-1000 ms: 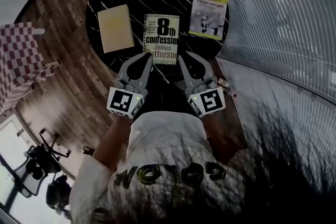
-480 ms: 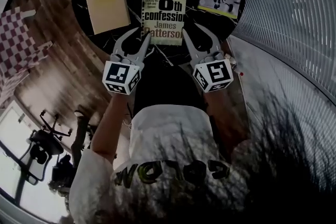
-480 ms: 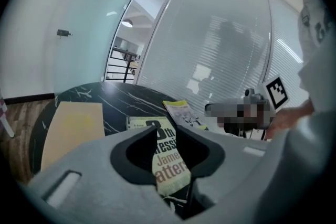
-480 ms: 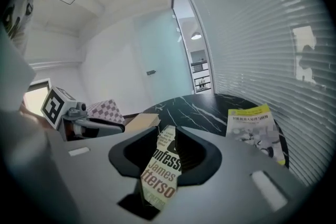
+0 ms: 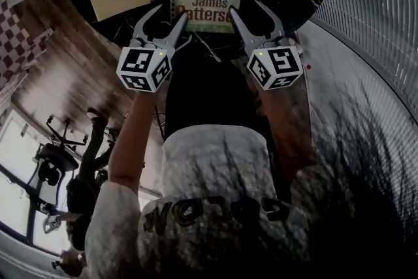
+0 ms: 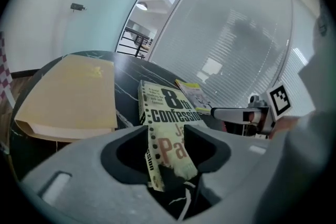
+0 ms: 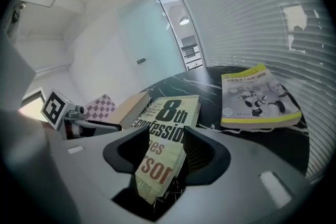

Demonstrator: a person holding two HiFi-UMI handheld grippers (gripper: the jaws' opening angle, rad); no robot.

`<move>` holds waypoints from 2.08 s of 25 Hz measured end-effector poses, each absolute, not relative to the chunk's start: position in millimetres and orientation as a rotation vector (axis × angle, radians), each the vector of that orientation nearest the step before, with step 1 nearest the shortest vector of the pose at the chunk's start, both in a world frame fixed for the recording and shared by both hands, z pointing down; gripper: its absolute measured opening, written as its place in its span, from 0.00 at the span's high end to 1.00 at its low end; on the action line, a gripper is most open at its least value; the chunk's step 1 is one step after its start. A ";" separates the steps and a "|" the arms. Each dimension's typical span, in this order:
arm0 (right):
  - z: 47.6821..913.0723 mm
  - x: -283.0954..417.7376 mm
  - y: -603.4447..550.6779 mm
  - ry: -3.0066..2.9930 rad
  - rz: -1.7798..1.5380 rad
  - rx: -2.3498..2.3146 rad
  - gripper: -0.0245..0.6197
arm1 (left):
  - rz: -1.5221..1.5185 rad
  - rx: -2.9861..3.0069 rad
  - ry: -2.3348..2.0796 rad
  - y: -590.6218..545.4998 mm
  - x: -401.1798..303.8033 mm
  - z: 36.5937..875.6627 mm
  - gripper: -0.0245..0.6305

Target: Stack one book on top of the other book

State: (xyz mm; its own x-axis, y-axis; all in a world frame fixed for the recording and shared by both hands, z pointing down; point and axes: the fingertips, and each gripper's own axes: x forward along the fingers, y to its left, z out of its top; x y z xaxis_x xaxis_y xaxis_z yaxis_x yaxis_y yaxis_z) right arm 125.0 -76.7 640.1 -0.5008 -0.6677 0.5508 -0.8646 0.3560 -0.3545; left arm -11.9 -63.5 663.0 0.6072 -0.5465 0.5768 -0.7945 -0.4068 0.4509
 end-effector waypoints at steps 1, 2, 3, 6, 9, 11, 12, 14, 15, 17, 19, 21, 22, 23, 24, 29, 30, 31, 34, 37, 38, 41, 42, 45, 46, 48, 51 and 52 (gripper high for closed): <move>646.8 124.9 -76.5 -2.306 0.911 1.359 0.63 | 0.447 2.112 -1.055 -63.4 -12.2 668.2 0.64; 652.9 125.0 -76.2 -2.300 0.930 1.363 0.63 | 0.447 2.106 -1.057 -63.5 -12.5 673.0 0.64; 658.7 125.3 -76.0 -2.294 0.947 1.369 0.62 | 0.446 2.099 -1.057 -63.4 -12.5 677.8 0.64; 674.4 126.4 -74.7 -2.276 0.992 1.380 0.60 | 0.435 2.073 -1.047 -62.9 -10.7 690.4 0.63; 686.8 124.5 -72.7 -2.267 1.022 1.371 0.57 | 0.417 2.073 -1.033 -64.8 -8.7 695.0 0.62; 691.3 122.8 -72.2 -2.272 1.036 1.367 0.57 | 0.421 2.088 -1.027 -67.7 -6.4 695.0 0.61; 691.8 122.3 -72.1 -2.276 1.037 1.367 0.56 | 0.425 2.090 -1.024 -68.8 -5.2 695.2 0.61; 691.5 120.3 -72.0 -2.288 1.029 1.360 0.56 | 0.429 2.089 -1.019 -70.1 -3.5 695.9 0.60; 691.1 117.8 -72.0 -2.295 1.028 1.352 0.57 | 0.429 2.089 -1.018 -70.7 -3.3 696.2 0.60; 690.1 111.6 -72.3 -2.303 1.030 1.345 0.63 | 0.426 2.086 -1.022 -71.8 -4.0 696.3 0.60; 687.4 109.2 -72.8 -2.292 1.017 1.359 0.63 | 0.427 2.077 -1.031 -72.5 -4.4 695.2 0.61; 681.2 109.6 -73.7 -2.283 0.990 1.373 0.63 | 0.426 2.072 -1.045 -72.7 -3.3 690.4 0.61; 676.0 110.0 -74.3 -2.282 0.976 1.378 0.63 | 0.422 2.071 -1.054 -72.9 -2.6 685.4 0.61; 668.9 110.4 -74.9 -2.283 0.964 1.381 0.63 | 0.416 2.072 -1.062 -73.3 -2.0 678.4 0.61; 660.7 110.6 -75.6 -2.284 0.954 1.383 0.63 | 0.410 2.075 -1.069 -73.9 -1.8 670.1 0.61; 638.2 111.9 -79.7 -2.315 0.936 1.388 0.63 | 0.394 2.102 -1.104 -78.2 -1.1 645.1 0.61; 635.9 113.1 -80.3 -2.323 0.931 1.387 0.63 | 0.393 2.107 -1.109 -78.7 0.0 642.4 0.61; 631.9 114.4 -80.7 -2.331 0.925 1.386 0.63 | 0.392 2.110 -1.114 -79.0 1.3 638.3 0.61; 609.4 117.1 -82.7 -2.352 0.902 1.384 0.63 | 0.384 2.122 -1.130 -80.2 4.2 615.7 0.61; 579.2 117.3 -84.3 -2.372 0.885 1.383 0.63 | 0.375 2.127 -1.148 -80.8 4.3 585.1 0.61; 569.3 117.3 -83.4 -2.375 0.884 1.381 0.63 | 0.374 2.128 -1.154 -79.7 4.2 574.7 0.61; 540.8 117.4 -78.2 -2.381 0.877 1.374 0.63 | 0.370 2.133 -1.166 -74.3 4.2 545.8 0.61; 531.6 117.5 -75.6 -2.384 0.872 1.371 0.63 | 0.366 2.132 -1.168 -71.6 4.3 537.0 0.61; 507.8 118.9 -71.1 -2.397 0.854 1.364 0.63 | 0.355 2.133 -1.183 -65.4 5.3 513.9 0.61; 502.2 119.1 -71.7 -2.402 0.845 1.362 0.63 | 0.349 2.134 -1.191 -65.4 5.5 508.4 0.61; 495.8 117.7 -74.7 -2.411 0.828 1.353 0.63 | 0.340 2.130 -1.208 -67.9 4.0 502.1 0.61; 494.4 109.6 -81.2 -2.425 0.816 1.328 0.63 | 0.338 2.122 -1.231 -73.5 -3.7 500.5 0.61; 494.7 105.4 -83.1 -2.432 0.812 1.318 0.63 | 0.337 2.121 -1.241 -74.3 -7.8 500.7 0.61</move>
